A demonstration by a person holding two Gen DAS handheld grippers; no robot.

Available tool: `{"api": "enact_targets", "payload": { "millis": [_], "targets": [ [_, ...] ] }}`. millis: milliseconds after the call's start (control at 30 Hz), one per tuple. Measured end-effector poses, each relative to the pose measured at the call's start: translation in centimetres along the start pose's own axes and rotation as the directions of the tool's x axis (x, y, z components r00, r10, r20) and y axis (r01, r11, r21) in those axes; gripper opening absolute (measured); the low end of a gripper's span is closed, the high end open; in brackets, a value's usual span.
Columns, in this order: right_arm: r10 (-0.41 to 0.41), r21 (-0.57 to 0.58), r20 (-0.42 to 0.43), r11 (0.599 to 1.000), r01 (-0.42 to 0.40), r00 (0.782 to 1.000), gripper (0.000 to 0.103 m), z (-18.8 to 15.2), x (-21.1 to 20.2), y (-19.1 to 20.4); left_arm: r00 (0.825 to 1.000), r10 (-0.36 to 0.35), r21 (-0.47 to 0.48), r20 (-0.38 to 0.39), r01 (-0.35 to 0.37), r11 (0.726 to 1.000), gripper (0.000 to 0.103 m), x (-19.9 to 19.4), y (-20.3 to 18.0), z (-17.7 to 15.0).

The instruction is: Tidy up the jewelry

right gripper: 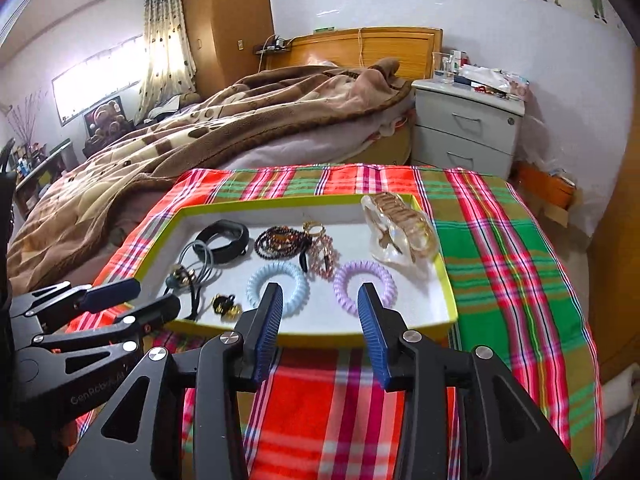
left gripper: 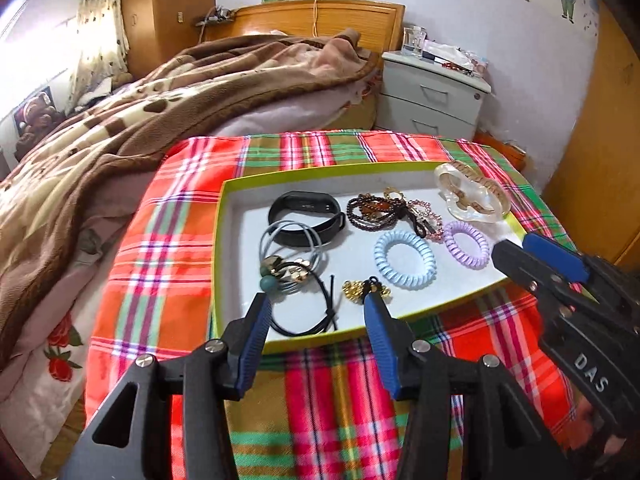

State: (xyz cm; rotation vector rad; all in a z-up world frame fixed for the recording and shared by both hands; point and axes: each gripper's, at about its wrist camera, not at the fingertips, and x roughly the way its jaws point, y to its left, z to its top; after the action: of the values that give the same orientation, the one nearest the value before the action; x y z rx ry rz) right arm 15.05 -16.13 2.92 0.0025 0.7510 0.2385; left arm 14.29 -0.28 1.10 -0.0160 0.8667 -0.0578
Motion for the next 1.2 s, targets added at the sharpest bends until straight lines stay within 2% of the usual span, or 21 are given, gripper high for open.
{"api": "enact_targets", "payload": {
  "millis": [267, 400, 1200],
  "targets": [
    [-0.012, 0.033, 0.001, 0.999, 0.012, 1.0, 0.041, -0.9, -0.6, 0.0, 0.999, 0.043, -0.02, 0.025, -0.042, 0.999, 0.05, -1.0, 0.0, -0.4],
    [-0.039, 0.026, 0.012, 0.999, 0.038, 0.999, 0.041, -1.1, -1.0, 0.3, 0.999, 0.025, -0.025, 0.021, -0.025, 0.999, 0.05, -1.2, -0.1, -0.6],
    [-0.023, 0.026, 0.006, 0.999, 0.023, 1.0, 0.041, -1.8, -1.4, 1.0, 0.999, 0.035, -0.037, 0.005, -0.035, 0.999, 0.05, -1.4, 0.0, -1.2]
  ]
}}
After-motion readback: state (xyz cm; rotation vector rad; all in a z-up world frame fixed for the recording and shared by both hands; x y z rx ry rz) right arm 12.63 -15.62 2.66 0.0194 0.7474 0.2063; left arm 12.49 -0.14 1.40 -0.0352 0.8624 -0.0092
